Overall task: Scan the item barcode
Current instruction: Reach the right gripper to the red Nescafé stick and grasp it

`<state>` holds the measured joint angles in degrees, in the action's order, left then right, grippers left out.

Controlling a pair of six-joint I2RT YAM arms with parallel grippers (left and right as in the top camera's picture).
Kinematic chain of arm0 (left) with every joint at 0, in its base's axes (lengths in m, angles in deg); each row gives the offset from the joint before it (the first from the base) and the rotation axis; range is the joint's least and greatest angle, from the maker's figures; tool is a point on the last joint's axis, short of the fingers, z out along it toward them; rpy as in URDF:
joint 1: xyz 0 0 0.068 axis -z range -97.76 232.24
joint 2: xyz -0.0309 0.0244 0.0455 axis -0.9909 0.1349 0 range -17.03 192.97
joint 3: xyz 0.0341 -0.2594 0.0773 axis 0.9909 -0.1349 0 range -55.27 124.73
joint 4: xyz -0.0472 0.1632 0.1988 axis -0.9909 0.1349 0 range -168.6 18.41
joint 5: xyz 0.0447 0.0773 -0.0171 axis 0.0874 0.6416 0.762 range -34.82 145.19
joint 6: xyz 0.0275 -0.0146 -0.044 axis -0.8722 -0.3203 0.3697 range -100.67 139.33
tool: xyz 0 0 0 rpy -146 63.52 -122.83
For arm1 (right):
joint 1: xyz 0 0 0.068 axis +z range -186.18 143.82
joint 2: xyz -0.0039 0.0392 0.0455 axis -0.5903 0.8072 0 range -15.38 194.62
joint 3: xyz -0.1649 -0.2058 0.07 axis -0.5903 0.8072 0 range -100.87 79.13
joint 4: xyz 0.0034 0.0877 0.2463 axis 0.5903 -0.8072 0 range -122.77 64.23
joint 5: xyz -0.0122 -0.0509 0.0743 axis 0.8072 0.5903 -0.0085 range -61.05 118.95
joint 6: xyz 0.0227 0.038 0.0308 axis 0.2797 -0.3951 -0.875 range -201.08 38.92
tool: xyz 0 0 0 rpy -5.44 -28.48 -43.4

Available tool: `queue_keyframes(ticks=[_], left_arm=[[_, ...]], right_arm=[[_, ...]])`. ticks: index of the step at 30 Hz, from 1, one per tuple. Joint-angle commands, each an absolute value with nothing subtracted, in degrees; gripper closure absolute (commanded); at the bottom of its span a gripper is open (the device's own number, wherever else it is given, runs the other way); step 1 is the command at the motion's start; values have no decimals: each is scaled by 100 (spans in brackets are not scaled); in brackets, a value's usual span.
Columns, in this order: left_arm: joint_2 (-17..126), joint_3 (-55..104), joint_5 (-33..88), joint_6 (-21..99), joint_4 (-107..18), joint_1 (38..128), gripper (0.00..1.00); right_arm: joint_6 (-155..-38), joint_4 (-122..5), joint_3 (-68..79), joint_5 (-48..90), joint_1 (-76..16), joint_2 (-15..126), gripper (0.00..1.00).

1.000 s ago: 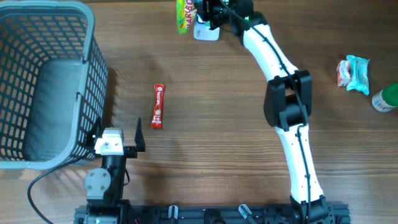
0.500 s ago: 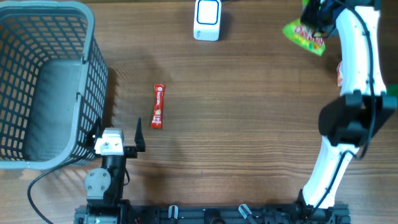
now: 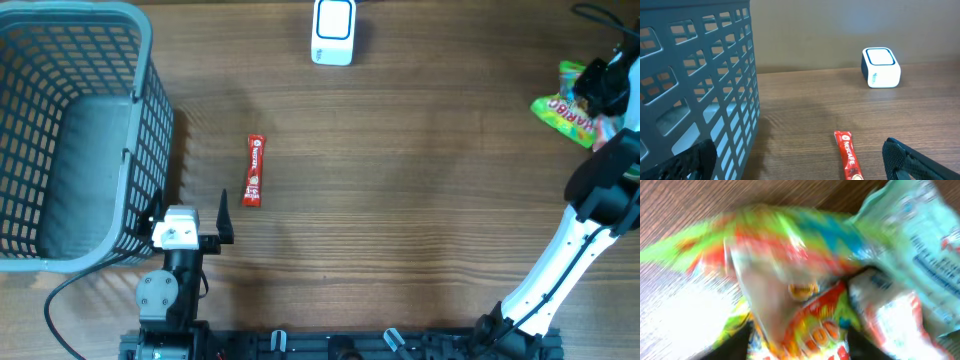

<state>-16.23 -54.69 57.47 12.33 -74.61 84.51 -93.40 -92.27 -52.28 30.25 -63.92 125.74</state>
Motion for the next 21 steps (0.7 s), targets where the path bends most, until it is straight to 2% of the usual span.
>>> queue_keyframes(ticks=[1,5,9,11,15,17,18,20,21], left_arm=[[-1661,-5496,5764,1268,-7465,8464,0],[-1661,-5496,5764,1268,-7465,8464,0],[-1661,-5496,5764,1268,-7465,8464,0],[-1661,-5496,5764,1268,-7465,8464,0],[-1661,-5496,5764,1268,-7465,8464,0],[-1661,-5496,5764,1268,-7465,8464,0],[-1661,-5496,5762,1268,-7465,8464,0],[-1661,-5496,5764,1268,-7465,8464,0],[-1661,-5496,5762,1268,-7465,8464,0]], right_arm=[[-9329,-9246,-5838,2205,-6143,12117,1],[-9921,-9535,-6096,979,-5468,11068,0],[-10103,-10663,-6050,789,-3645,10801,0],[-10103,-10763,-5766,793,-2760,10838,0],[-10105,-9762,-4588,1005,-871,10841,0],[-10166,-8680,-3716,1348,-82,10889,0],[-10614,-8042,-3128,1908,416,10935,0],[-11045,-7583,-2835,2629,779,11015,3],[-11217,-7329,-2809,2915,960,11107,7]])
